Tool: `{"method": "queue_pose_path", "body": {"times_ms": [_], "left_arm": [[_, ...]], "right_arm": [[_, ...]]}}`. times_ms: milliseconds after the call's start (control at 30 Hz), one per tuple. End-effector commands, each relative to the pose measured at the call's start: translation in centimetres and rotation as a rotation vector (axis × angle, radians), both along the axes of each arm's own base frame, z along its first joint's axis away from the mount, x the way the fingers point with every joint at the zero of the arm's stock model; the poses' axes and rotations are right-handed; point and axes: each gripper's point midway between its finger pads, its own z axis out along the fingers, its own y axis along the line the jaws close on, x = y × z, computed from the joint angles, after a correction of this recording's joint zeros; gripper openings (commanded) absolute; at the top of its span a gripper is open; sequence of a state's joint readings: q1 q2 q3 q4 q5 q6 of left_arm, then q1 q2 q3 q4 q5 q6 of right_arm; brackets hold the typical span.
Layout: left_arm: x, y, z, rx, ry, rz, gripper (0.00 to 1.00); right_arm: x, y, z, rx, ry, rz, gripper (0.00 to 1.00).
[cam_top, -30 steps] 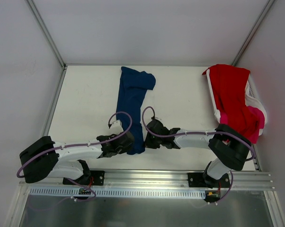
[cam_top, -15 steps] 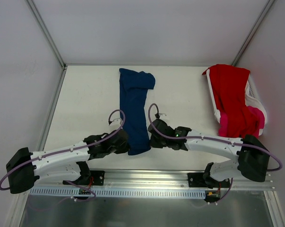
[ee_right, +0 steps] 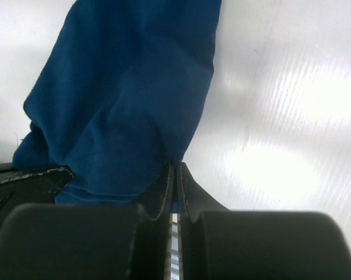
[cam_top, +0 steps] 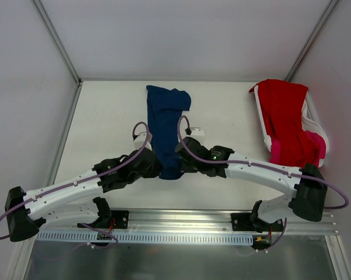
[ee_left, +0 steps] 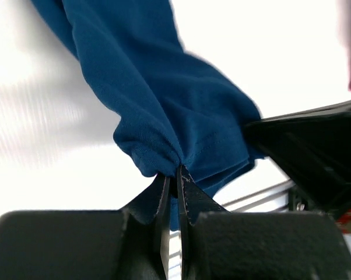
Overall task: Fold and stack the t-shirts
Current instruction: Fold the tshirt
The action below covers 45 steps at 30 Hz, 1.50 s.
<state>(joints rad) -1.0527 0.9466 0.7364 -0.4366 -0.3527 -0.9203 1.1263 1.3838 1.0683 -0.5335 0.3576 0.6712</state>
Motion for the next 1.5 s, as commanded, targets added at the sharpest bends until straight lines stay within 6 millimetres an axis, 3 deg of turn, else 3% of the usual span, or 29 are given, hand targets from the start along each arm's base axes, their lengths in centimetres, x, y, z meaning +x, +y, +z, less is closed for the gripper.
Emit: {"method": "queue_pose_path", "body": {"times_ms": [0,167,233,433,467,567,667,733,767,833,867,933,967,1000,1033,1067,1133,1167,1400,1467], "left_arm": [[2.3,1.0,2.8,0.04,-0.112,0.051,0.0],[4.7,2.4,3.8,0.071,-0.156,0.138,0.0],[6.0,3.6,3.9,0.084,-0.16,0.192,0.0],[9.4,6.5,3.5,0.146,-0.17,0.292,0.0],[10.3,6.9,3.4,0.16,-0.178,0.309,0.0],[12.1,7.7,3.8,0.194,-0.204,0.363,0.0],[14.0,8.0,3.3,0.203,-0.189,0.382,0.0],[15.4,7.6,3.6,0.18,-0.194,0.389,0.0],[16.1,7.3,2.8,0.185,-0.172,0.381,0.0],[17.8,7.1,3.1,0.163,-0.179,0.4,0.0],[18.6,6.9,2.0,0.186,-0.158,0.396,0.0],[20.2,6.3,2.3,0.165,-0.154,0.392,0.0],[20.9,6.0,1.1,0.188,-0.13,0.383,0.0],[21.8,5.7,1.6,0.173,-0.131,0.378,0.0],[22.4,5.4,1.4,0.171,-0.127,0.373,0.0],[22.9,5.3,0.3,0.186,-0.106,0.368,0.0],[24.1,5.2,0.5,0.17,-0.098,0.372,0.0],[24.5,5.2,-0.3,0.172,-0.08,0.375,0.0],[26.9,5.7,-0.9,0.185,-0.075,0.408,0.0],[27.4,6.2,-1.4,0.203,-0.072,0.426,0.0]], "right_arm": [[1.7,0.7,1.3,-0.047,-0.045,0.012,0.0],[4.1,2.4,1.4,-0.061,-0.041,0.009,0.0],[5.5,2.2,0.8,-0.086,-0.037,-0.007,0.01],[10.1,2.2,2.3,-0.101,-0.072,-0.047,0.0],[10.7,2.1,1.6,-0.126,-0.057,-0.048,0.01],[13.1,2.6,2.9,-0.117,-0.076,-0.047,0.0],[15.2,2.7,2.9,-0.126,-0.072,-0.055,0.01],[16.7,2.8,2.9,-0.117,-0.069,-0.066,0.01],[17.2,2.8,2.9,-0.121,-0.067,-0.068,0.01],[19.0,2.5,3.1,-0.101,-0.049,-0.098,0.0],[19.5,2.5,3.2,-0.088,-0.046,-0.107,0.01],[21.0,2.7,3.3,-0.062,-0.038,-0.126,0.01],[21.5,2.7,3.1,-0.062,-0.037,-0.128,0.0],[22.0,2.6,3.2,-0.062,-0.037,-0.134,0.01],[22.4,2.6,2.5,-0.074,-0.026,-0.137,0.01],[22.8,2.7,3.1,-0.067,-0.03,-0.143,0.0],[23.5,2.5,2.8,-0.069,-0.03,-0.16,0.01],[23.8,2.6,2.4,-0.071,-0.026,-0.162,0.01],[24.9,2.4,-0.7,-0.086,0.032,-0.17,0.01],[25.1,2.5,-1.5,-0.087,0.052,-0.157,0.37]]}}
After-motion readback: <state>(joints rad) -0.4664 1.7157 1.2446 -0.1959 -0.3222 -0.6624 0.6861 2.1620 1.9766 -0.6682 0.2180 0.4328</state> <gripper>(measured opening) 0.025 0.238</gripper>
